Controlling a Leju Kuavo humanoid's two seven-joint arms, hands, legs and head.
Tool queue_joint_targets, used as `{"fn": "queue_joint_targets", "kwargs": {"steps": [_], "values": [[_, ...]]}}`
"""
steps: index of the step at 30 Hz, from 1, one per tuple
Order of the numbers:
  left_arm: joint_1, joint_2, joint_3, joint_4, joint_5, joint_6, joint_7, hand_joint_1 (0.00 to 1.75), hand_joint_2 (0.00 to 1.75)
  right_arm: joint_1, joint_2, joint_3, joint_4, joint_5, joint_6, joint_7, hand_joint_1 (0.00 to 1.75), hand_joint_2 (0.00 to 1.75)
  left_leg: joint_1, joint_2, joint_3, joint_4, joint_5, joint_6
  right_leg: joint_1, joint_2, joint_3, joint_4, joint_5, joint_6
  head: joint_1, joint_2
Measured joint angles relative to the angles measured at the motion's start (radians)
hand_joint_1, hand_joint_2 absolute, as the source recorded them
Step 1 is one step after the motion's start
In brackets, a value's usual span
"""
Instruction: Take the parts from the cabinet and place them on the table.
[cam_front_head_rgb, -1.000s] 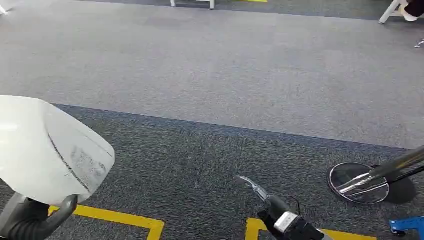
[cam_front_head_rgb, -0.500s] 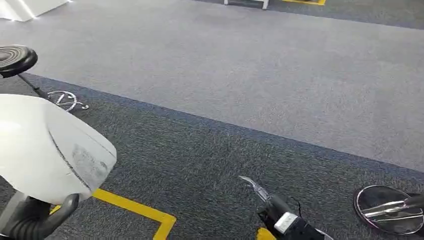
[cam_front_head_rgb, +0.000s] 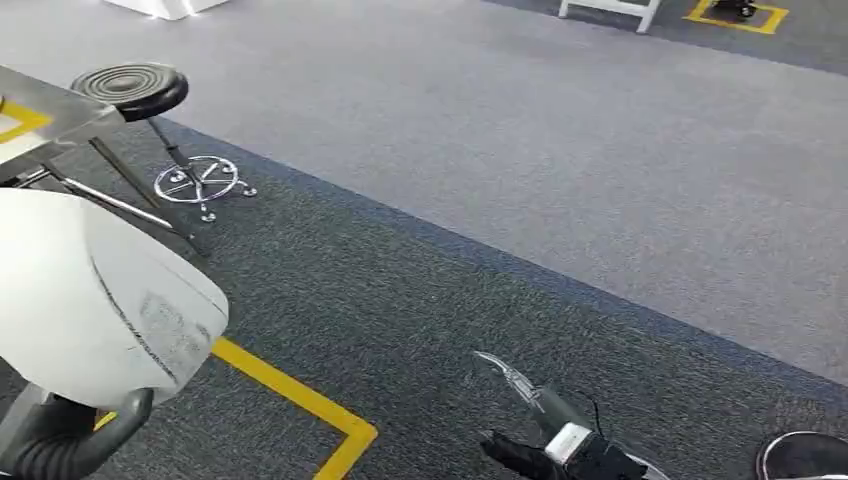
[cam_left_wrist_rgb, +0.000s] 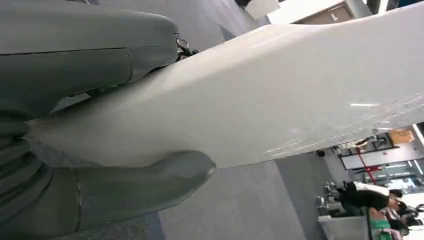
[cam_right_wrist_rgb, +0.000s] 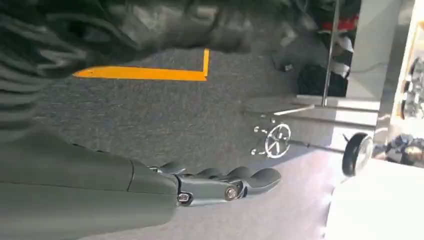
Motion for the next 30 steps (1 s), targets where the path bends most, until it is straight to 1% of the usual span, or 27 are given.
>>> {"fn": "queue_joint_targets", "kwargs": {"steps": [1, 2, 3, 4, 5, 6, 7, 8, 9, 10, 11, 12, 13, 15, 16, 17, 18, 19, 20, 21, 22, 23, 25, 26, 27, 28, 30], "values": [[0.0, 0.0, 0.0, 0.0, 0.0, 0.0, 0.0, 1.75, 1.75, -0.002, 0.0, 0.0, 0.0, 0.0, 0.0, 0.0, 0.0, 1.75, 0.009, -0.014, 0.008, -0.012, 0.005, 0.009, -0.001, 0.002, -0.002, 0.001, -0.009, 0.009, -0.002, 0.0], [0.001, 0.0, 0.001, 0.0, 0.0, 0.0, 0.0, 1.75, 1.75, -0.004, 0.0, -0.001, 0.0, 0.0, 0.0, 0.0, 0.0, 1.75, 0.012, -0.022, 0.011, -0.014, 0.007, 0.013, -0.005, 0.064, -0.009, 0.023, -0.025, 0.014, 0.004, 0.0], [-0.002, 0.0, 0.002, 0.0, -0.001, 0.0, 0.0, 1.75, 1.75, -0.005, 0.0, 0.0, 0.0, 0.0, 0.0, -0.001, 0.0, 1.75, 0.013, -0.031, 0.01, -0.014, 0.008, 0.018, -0.006, 0.112, -0.039, 0.084, -0.058, 0.014, 0.01, 0.0], [-0.002, 0.0, 0.002, 0.0, -0.003, 0.0, 0.0, 1.75, 1.75, -0.004, 0.0, 0.0, 0.0, 0.0, 0.0, 0.0, 0.0, 1.75, 0.014, -0.043, 0.009, -0.014, 0.007, 0.022, -0.007, 0.134, -0.08, 0.165, -0.094, 0.015, 0.012, 0.0], [0.0, 0.0, 0.001, 0.0, -0.007, 0.0, 0.0, 1.75, 1.75, 0.002, 0.0, -0.002, 0.001, 0.0, -0.001, 0.0, 0.0, 1.75, 0.013, -0.056, 0.009, -0.013, 0.007, 0.023, -0.007, 0.144, -0.128, 0.251, -0.123, 0.015, 0.013, 0.0], [0.001, 0.0, 0.001, 0.0, -0.008, 0.0, 0.0, 1.75, 1.75, 0.005, 0.0, -0.003, 0.002, 0.0, -0.001, 0.0, 0.0, 1.75, 0.012, -0.07, 0.009, -0.013, 0.006, 0.024, -0.007, 0.148, -0.165, 0.308, -0.133, 0.016, 0.013, 0.0], [0.001, 0.0, 0.001, 0.0, -0.008, 0.0, 0.0, 1.75, 1.75, 0.007, 0.0, -0.003, 0.003, 0.0, -0.002, 0.0, 0.0, 1.75, 0.012, -0.084, 0.01, -0.013, 0.006, 0.024, -0.007, 0.148, -0.183, 0.319, -0.117, 0.015, 0.013, 0.0], [0.001, 0.0, 0.001, 0.0, -0.009, 0.0, 0.0, 1.75, 1.75, 0.007, 0.0, -0.003, 0.003, 0.0, -0.002, 0.0, 0.0, 1.75, 0.012, -0.1, 0.012, -0.013, 0.005, 0.023, -0.007, 0.149, -0.176, 0.279, -0.073, 0.013, 0.013, 0.0], [0.002, 0.0, 0.002, 0.0, -0.009, 0.001, 0.0, 1.75, 1.75, 0.007, 0.0, -0.003, 0.003, 0.0, -0.004, 0.0, 0.0, 1.75, 0.012, -0.115, 0.015, -0.012, 0.005, 0.023, -0.007, 0.153, -0.149, 0.207, -0.022, 0.011, 0.012, 0.0], [0.002, 0.0, 0.002, 0.0, -0.009, 0.002, 0.0, 1.75, 1.75, 0.007, 0.0, -0.005, 0.003, 0.0, -0.006, 0.0, 0.0, 1.75, 0.014, -0.13, 0.018, -0.012, 0.003, 0.02, -0.008, 0.168, -0.11, 0.112, 0.032, 0.007, 0.013, 0.0], [0.002, 0.0, 0.002, 0.0, -0.009, 0.002, 0.0, 1.75, 1.75, 0.007, 0.0, -0.005, 0.003, 0.0, -0.006, 0.0, 0.0, 1.75, 0.015, -0.141, 0.017, -0.011, 0.001, 0.017, -0.011, 0.214, -0.084, 0.041, 0.057, 0.005, 0.013, 0.0], [0.001, 0.0, 0.002, 0.0, -0.009, 0.003, 0.0, 1.75, 1.75, 0.007, 0.0, -0.005, 0.003, 0.0, -0.007, 0.0, 0.0, 1.75, 0.01, -0.152, 0.012, -0.004, -0.002, 0.01, -0.017, 0.248, -0.072, 0.019, 0.043, 0.001, 0.012, 0.0], [0.002, 0.001, 0.002, 0.0, -0.01, 0.003, -0.001, 1.75, 1.75, 0.007, 0.001, -0.005, 0.002, 0.0, -0.008, -0.001, 0.0, 1.75, 0.015, -0.164, 0.006, -0.005, 0.0, 0.005, -0.014, 0.236, -0.06, 0.018, 0.042, -0.001, 0.012, 0.0], [0.006, 0.001, 0.003, 0.0, -0.01, 0.005, -0.002, 1.75, 1.75, 0.008, 0.001, -0.005, 0.002, 0.0, -0.008, -0.001, 0.0, 1.75, 0.022, -0.189, 0.003, -0.011, 0.008, -0.011, -0.008, 0.216, -0.059, 0.017, 0.041, -0.011, 0.012, 0.0], [0.006, 0.002, 0.004, 0.0, -0.011, 0.005, -0.002, 1.75, 1.75, 0.007, 0.001, -0.006, 0.001, 0.0, -0.008, -0.001, 0.0, 1.75, 0.018, -0.202, -0.001, -0.012, 0.008, -0.017, -0.015, 0.202, -0.054, 0.006, 0.045, -0.019, 0.011, 0.0], [0.009, 0.002, 0.004, -0.001, -0.012, 0.005, -0.002, 1.75, 1.75, 0.005, 0.002, -0.006, 0.0, 0.0, -0.008, -0.001, 0.0, 1.75, 0.018, -0.168, 0.001, -0.001, -0.001, -0.018, -0.018, 0.186, -0.049, 0.0, 0.048, -0.024, 0.011, 0.0], [0.006, 0.003, 0.005, -0.001, -0.012, 0.006, -0.002, 1.75, 1.75, 0.009, 0.002, -0.006, 0.0, 0.0, -0.008, -0.001, 0.0, 1.75, 0.014, -0.113, -0.016, 0.036, -0.029, -0.025, -0.017, 0.174, -0.045, -0.003, 0.047, -0.026, 0.002, 0.0], [0.003, 0.003, 0.005, -0.001, -0.013, 0.007, -0.002, 1.75, 1.75, 0.01, 0.002, -0.007, 0.0, 0.0, -0.009, -0.001, 0.0, 1.75, 0.015, -0.08, -0.05, 0.108, -0.069, -0.029, -0.015, 0.156, -0.043, -0.003, 0.045, -0.031, 0.0, 0.0], [0.002, 0.002, 0.004, -0.001, -0.014, 0.007, -0.002, 1.75, 1.75, 0.013, 0.002, -0.007, 0.0, -0.001, -0.01, -0.001, 0.0, 1.75, 0.017, -0.062, -0.093, 0.198, -0.109, -0.031, -0.014, 0.14, -0.042, -0.002, 0.043, -0.033, 0.0, 0.0], [0.003, 0.002, 0.003, -0.001, -0.016, 0.007, -0.002, 1.75, 1.75, 0.015, 0.002, -0.008, 0.0, -0.001, -0.01, -0.001, 0.0, 1.75, 0.018, -0.055, -0.124, 0.262, -0.128, -0.033, -0.013, 0.123, -0.041, -0.002, 0.04, -0.035, 0.0, 0.0], [0.004, 0.002, 0.003, -0.001, -0.016, 0.007, -0.002, 1.75, 1.75, 0.016, 0.002, -0.008, 0.0, -0.001, -0.01, -0.001, 0.0, 1.75, 0.02, -0.052, -0.137, 0.287, -0.127, -0.034, -0.012, 0.107, -0.04, -0.002, 0.038, -0.035, 0.0, 0.0], [0.004, 0.002, 0.003, -0.001, -0.016, 0.007, -0.002, 1.75, 1.75, 0.015, 0.002, -0.009, 0.0, -0.001, -0.01, -0.001, 0.0, 1.75, 0.02, -0.05, -0.126, 0.266, -0.105, -0.035, -0.012, 0.093, -0.037, -0.002, 0.035, -0.034, 0.0, 0.0], [0.005, 0.002, 0.003, -0.001, -0.016, 0.007, -0.002, 1.75, 1.75, 0.015, 0.002, -0.008, 0.0, -0.001, -0.01, -0.001, 0.0, 1.75, 0.02, -0.034, -0.052, 0.123, -0.023, -0.032, -0.012, 0.066, -0.025, -0.002, 0.028, -0.03, 0.0, 0.0], [0.005, 0.002, 0.004, -0.001, -0.016, 0.007, -0.002, 1.75, 1.75, 0.015, 0.003, -0.008, 0.0, -0.001, -0.01, -0.001, 0.0, 1.75, 0.018, 0.007, -0.001, 0.027, 0.017, -0.026, -0.012, 0.053, -0.017, -0.002, 0.022, -0.025, 0.0, 0.0], [0.002, 0.002, 0.004, -0.001, -0.017, 0.007, -0.002, 1.75, 1.75, 0.015, 0.003, -0.008, 0.0, -0.001, -0.01, -0.001, 0.0, 1.75, 0.003, 0.044, 0.015, -0.005, -0.002, -0.022, -0.004, 0.043, -0.016, -0.001, 0.016, -0.017, 0.0, 0.0], [0.002, 0.002, 0.003, -0.001, -0.018, 0.007, -0.002, 1.75, 1.75, 0.014, 0.003, -0.009, 0.0, -0.001, -0.01, -0.001, 0.0, 1.75, 0.007, 0.031, 0.013, -0.006, 0.002, -0.01, -0.002, 0.034, -0.022, 0.0, 0.012, -0.011, 0.0, 0.0], [0.006, 0.002, 0.004, -0.001, -0.018, 0.008, -0.002, 1.75, 1.75, 0.013, 0.003, -0.01, 0.0, -0.001, -0.01, -0.001, 0.0, 1.75, 0.004, 0.007, 0.009, -0.005, -0.001, -0.001, -0.002, 0.011, -0.003, -0.005, 0.009, -0.003, 0.002, 0.0]]}}
